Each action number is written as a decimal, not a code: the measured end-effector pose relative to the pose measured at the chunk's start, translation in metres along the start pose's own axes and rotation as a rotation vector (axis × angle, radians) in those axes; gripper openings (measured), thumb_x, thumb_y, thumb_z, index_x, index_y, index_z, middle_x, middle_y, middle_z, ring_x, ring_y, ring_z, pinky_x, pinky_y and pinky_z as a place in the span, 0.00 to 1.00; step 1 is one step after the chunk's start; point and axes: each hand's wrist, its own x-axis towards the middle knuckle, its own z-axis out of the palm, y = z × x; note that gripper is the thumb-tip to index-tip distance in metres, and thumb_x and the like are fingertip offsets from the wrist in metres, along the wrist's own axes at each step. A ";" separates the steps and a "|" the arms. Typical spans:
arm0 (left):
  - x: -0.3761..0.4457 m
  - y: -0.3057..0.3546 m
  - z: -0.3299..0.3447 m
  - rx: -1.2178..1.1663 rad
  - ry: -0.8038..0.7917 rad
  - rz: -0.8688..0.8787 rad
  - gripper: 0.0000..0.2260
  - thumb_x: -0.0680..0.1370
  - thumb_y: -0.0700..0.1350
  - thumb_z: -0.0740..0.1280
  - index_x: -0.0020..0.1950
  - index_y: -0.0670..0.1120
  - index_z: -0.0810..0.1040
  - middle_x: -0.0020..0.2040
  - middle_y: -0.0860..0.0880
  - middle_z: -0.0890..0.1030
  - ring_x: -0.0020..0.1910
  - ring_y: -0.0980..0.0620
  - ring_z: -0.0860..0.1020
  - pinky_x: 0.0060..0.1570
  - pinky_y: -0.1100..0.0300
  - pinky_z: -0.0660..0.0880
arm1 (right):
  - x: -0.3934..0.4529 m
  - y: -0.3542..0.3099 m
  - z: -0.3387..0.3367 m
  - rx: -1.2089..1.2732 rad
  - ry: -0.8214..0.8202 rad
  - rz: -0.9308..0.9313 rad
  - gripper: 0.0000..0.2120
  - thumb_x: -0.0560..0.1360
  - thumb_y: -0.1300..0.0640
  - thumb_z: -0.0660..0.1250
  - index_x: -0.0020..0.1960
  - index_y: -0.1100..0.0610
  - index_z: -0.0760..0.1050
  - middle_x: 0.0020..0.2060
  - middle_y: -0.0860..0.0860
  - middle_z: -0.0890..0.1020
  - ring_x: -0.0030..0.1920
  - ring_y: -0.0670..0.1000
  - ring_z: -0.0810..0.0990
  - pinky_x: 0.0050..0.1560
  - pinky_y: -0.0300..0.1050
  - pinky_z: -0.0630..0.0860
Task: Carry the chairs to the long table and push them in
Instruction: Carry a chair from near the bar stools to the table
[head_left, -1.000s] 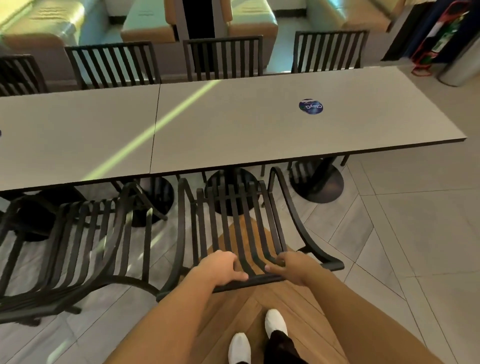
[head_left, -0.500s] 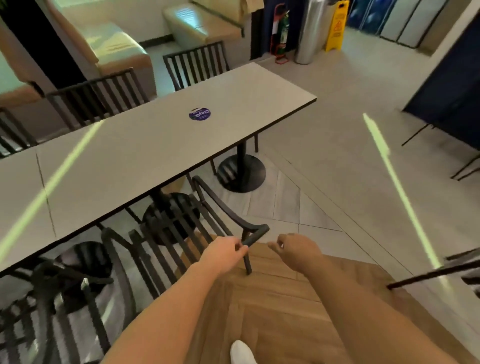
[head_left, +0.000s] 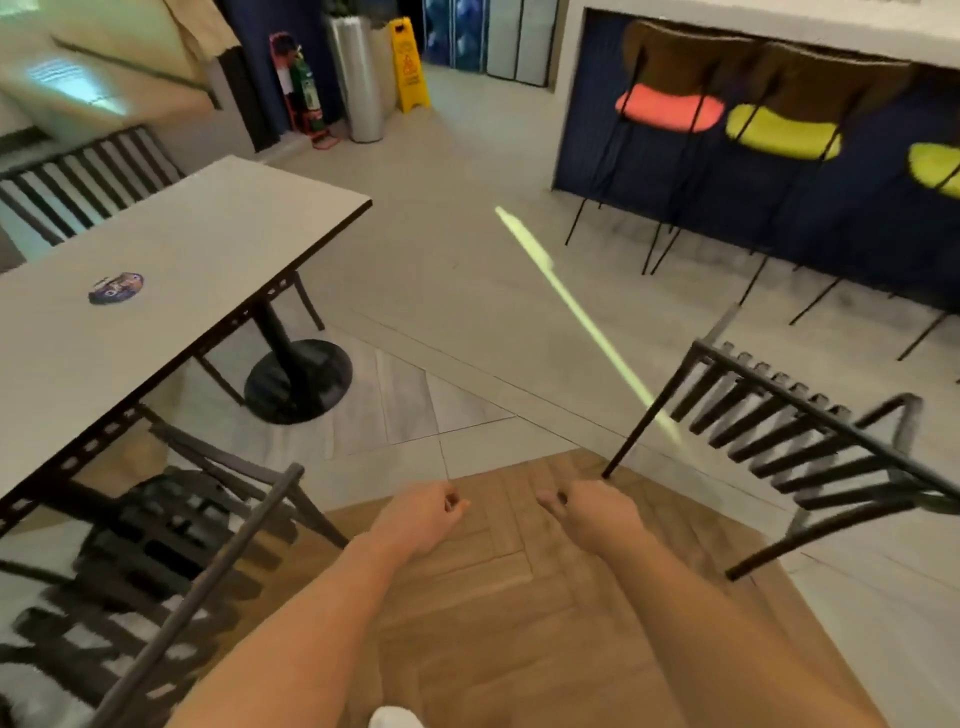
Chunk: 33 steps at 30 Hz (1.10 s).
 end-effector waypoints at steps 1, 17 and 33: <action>0.002 0.019 0.009 0.014 -0.005 0.014 0.15 0.84 0.57 0.61 0.57 0.48 0.80 0.51 0.48 0.83 0.48 0.50 0.80 0.50 0.54 0.78 | -0.007 0.021 -0.001 0.012 0.001 0.019 0.28 0.82 0.32 0.51 0.46 0.53 0.76 0.41 0.50 0.79 0.45 0.54 0.79 0.45 0.50 0.77; 0.033 0.307 0.148 0.151 -0.148 0.246 0.16 0.84 0.56 0.60 0.62 0.48 0.81 0.56 0.49 0.84 0.53 0.49 0.80 0.54 0.51 0.78 | -0.091 0.341 -0.025 0.088 0.010 0.332 0.23 0.82 0.34 0.53 0.48 0.50 0.76 0.46 0.49 0.81 0.47 0.52 0.79 0.51 0.52 0.78; 0.261 0.441 0.129 0.237 -0.131 0.432 0.24 0.83 0.54 0.63 0.79 0.53 0.66 0.73 0.47 0.71 0.71 0.45 0.70 0.68 0.46 0.71 | 0.030 0.479 -0.112 0.260 0.221 0.515 0.24 0.81 0.39 0.61 0.72 0.50 0.70 0.66 0.52 0.76 0.66 0.57 0.74 0.59 0.57 0.77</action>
